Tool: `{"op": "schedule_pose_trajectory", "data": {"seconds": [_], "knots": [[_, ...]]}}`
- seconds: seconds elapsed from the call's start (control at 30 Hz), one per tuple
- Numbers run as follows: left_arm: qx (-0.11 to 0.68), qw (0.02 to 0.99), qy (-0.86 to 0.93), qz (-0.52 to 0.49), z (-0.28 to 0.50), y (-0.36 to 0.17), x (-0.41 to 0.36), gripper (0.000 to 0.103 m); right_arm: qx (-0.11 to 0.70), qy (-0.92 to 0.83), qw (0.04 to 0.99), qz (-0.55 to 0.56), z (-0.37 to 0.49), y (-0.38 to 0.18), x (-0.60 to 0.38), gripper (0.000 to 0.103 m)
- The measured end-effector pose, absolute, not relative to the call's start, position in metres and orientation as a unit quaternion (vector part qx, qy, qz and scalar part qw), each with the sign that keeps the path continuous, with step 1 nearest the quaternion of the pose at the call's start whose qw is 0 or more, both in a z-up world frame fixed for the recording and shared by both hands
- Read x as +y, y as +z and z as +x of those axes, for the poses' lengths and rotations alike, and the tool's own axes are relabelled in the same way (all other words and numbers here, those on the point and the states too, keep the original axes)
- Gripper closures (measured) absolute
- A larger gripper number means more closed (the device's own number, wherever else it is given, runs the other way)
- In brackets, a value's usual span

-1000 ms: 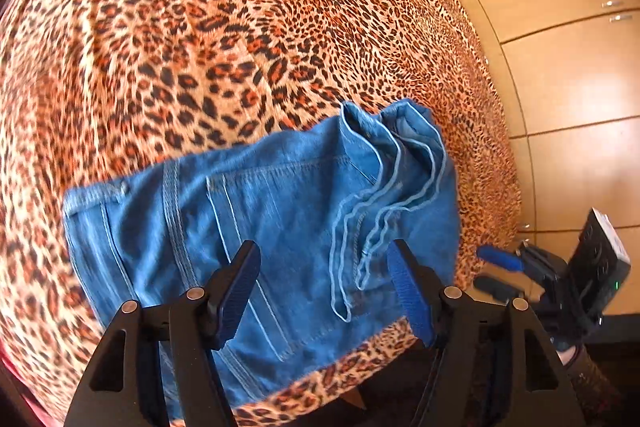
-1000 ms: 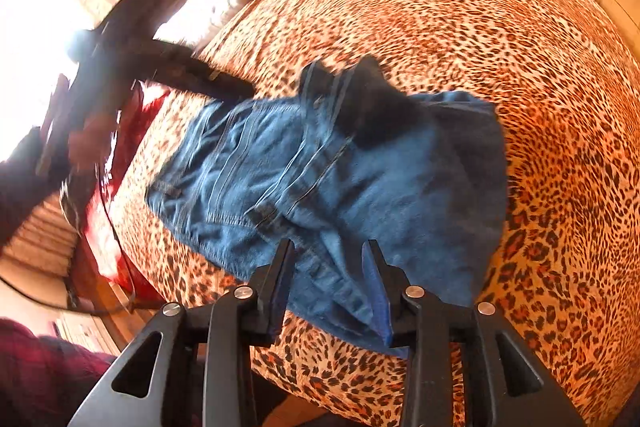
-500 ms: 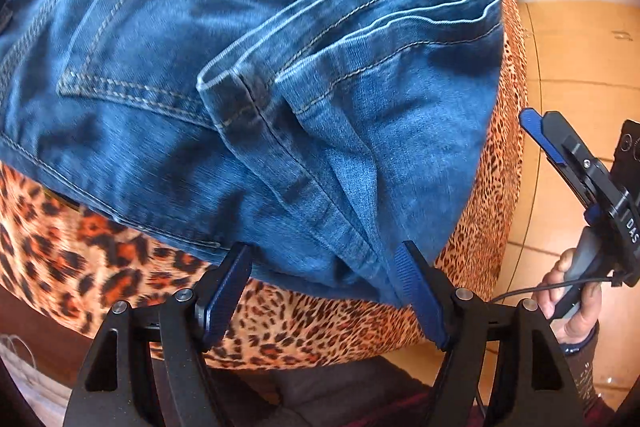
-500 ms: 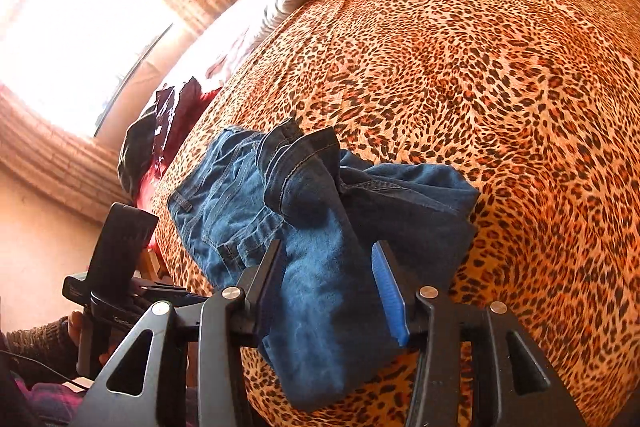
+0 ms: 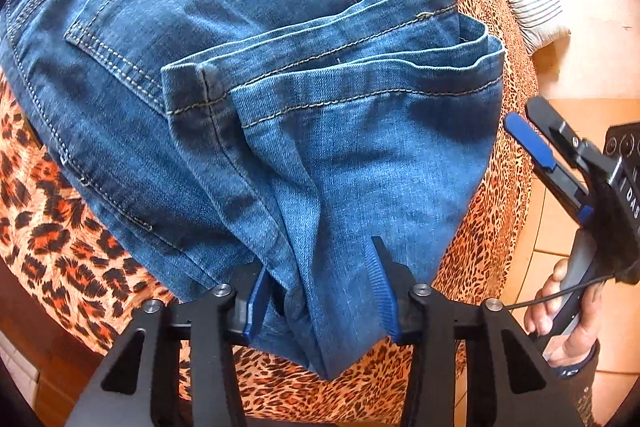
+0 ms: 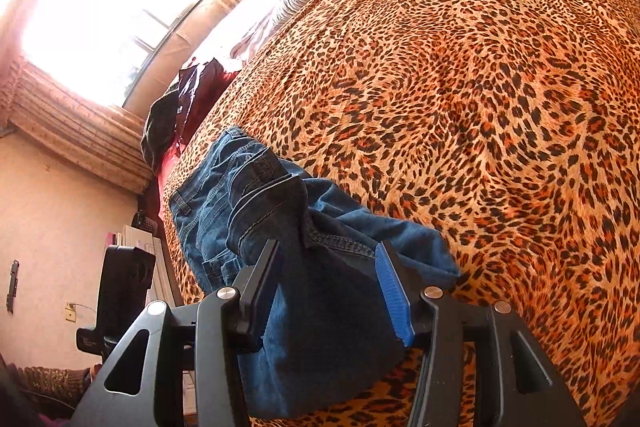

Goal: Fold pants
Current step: 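Pinch the folded hems with the left tool while the right tool grasps the leg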

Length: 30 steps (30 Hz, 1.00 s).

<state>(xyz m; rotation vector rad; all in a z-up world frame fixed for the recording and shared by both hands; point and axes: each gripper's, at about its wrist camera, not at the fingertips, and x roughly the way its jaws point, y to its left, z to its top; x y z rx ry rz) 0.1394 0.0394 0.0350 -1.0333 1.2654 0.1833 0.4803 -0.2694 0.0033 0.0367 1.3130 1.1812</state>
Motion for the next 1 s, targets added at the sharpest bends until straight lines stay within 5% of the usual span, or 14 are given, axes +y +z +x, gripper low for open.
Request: {"op": "schedule_pose_trajectory", "data": {"seconds": [0.17,0.27,0.9,1.0], "knots": [[0.558,0.687,0.111,-0.452,0.120,0.036,0.032,0.094,0.592,0.531,0.606,0.011,0.500,-0.012,-0.237,0.052],[0.540,0.685,0.121,-0.474,0.100,0.036,0.037,0.097,0.607,0.534,0.589,-0.001,0.510,-0.024,-0.221,0.050],[0.496,0.673,0.127,-0.534,0.024,0.047,0.011,0.094,0.557,0.647,0.450,-0.262,0.449,-0.048,-0.151,0.046],[0.489,0.671,0.122,-0.545,0.025,0.049,0.009,0.081,0.526,0.650,0.461,-0.297,0.445,-0.044,-0.151,0.066]]}}
